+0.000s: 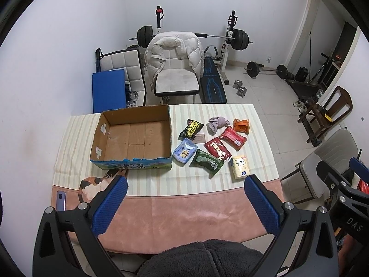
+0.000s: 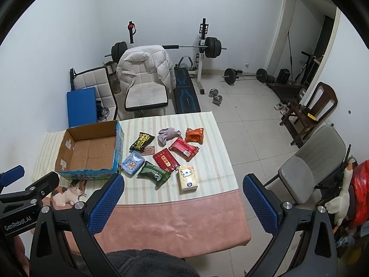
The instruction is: Organize soft objects
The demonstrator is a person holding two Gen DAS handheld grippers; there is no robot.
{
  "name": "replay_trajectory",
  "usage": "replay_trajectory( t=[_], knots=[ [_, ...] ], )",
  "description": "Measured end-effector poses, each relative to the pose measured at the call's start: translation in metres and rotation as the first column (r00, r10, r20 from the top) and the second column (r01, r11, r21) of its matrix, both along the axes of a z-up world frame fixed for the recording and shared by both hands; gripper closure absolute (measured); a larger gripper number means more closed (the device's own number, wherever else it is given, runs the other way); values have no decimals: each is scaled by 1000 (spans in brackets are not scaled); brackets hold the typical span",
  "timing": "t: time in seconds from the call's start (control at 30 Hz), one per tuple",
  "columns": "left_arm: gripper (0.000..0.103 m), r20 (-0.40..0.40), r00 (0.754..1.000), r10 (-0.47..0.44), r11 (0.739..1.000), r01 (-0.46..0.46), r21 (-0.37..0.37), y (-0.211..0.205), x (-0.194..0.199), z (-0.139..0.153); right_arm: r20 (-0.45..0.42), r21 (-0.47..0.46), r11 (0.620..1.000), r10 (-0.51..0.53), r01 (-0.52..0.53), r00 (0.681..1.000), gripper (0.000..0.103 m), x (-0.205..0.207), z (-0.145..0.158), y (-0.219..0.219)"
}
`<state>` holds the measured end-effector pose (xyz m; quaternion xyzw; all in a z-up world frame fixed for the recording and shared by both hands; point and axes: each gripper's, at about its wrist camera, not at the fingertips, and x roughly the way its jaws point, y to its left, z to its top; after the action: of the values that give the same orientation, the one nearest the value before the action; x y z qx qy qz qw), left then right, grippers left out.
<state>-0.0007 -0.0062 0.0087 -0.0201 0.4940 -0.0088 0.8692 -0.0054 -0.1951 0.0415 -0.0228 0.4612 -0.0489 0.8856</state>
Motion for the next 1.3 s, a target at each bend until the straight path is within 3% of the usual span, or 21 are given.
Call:
replay_trajectory(
  t=[1.3],
  knots=[
    [0, -3, 1000, -12, 1000, 12, -14, -9, 4, -3, 6, 4, 1000, -6, 6, 1000, 0, 2, -2, -9]
  ],
)
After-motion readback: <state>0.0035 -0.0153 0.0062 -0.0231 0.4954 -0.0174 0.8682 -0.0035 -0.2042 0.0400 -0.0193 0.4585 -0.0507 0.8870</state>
